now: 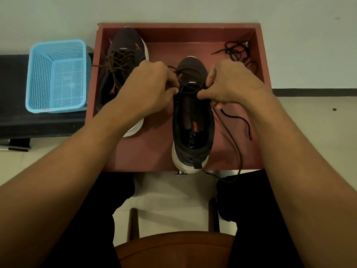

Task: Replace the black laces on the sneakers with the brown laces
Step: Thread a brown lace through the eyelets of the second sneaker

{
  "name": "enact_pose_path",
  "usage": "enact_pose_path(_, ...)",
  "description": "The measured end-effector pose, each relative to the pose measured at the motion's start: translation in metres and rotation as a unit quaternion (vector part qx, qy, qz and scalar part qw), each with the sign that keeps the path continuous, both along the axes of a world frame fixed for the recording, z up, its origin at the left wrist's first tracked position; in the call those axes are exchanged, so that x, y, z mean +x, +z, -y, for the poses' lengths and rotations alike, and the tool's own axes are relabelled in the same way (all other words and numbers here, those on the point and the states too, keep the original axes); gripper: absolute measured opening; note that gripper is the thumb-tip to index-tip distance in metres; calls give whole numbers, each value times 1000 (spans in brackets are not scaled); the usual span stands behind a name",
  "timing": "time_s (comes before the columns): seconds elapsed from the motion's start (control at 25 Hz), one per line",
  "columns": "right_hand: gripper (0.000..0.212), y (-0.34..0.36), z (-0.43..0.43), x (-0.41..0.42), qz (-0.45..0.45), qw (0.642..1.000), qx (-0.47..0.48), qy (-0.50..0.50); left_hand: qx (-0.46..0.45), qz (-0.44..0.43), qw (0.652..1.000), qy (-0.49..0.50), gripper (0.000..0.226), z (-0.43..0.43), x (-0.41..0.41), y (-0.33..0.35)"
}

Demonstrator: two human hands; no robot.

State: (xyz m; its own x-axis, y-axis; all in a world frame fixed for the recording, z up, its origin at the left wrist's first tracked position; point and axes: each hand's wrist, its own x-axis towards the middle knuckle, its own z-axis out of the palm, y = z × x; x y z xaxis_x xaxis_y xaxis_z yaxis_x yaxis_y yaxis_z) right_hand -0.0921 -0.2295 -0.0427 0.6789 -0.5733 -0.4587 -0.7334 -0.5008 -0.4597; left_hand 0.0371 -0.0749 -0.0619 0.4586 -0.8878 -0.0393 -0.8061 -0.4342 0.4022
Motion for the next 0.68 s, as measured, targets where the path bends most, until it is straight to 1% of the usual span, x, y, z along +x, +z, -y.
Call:
enact_pose_path(0.08, 23, -1, 1, 1, 2, 1000, -6, -4, -4, -10, 1000, 7, 10, 2, 1, 1)
enact_pose_path(0.16, 19, 0, 1, 1, 7, 1000, -8, -4, 28, 2, 999, 15, 8, 1, 5, 2)
enact_pose_path(0.24, 15, 1, 4, -1, 6, 1000, -12, -3, 80, 77, 993, 28, 11, -1, 8, 2)
enact_pose_path(0.28, 15, 1, 7, -2, 3, 1000, -18, -4, 110, 123, 986, 37, 15, -2, 6, 3)
enact_pose_path(0.32, 14, 2, 10, -4, 2, 1000, -23, -7, 135, 149, 979, 44, 19, -3, 1, 3)
enact_pose_path(0.36, 14, 3, 12, -6, 1, 1000, -26, -10, 159, 159, 973, 46, 20, -4, -6, 5)
enact_pose_path(0.44, 14, 4, 14, -7, 1, 1000, -30, -7, 183, 154, 970, 36, 13, -2, -15, 6)
enact_pose_path(0.48, 14, 3, 14, -7, 0, 1000, -31, -4, 173, 148, 973, 24, 12, -1, -16, 4)
enact_pose_path(0.52, 14, 3, 14, -7, 0, 1000, -31, -2, 149, 126, 981, 15, 19, 2, -14, 0)
enact_pose_path(0.6, 14, 2, 14, -7, 0, 1000, -27, -4, 80, 68, 995, 0, 26, 6, -12, -2)
enact_pose_path(0.68, 14, 2, 15, -7, 0, 1000, -28, -8, 22, 30, 999, 2, 19, 11, -14, -1)
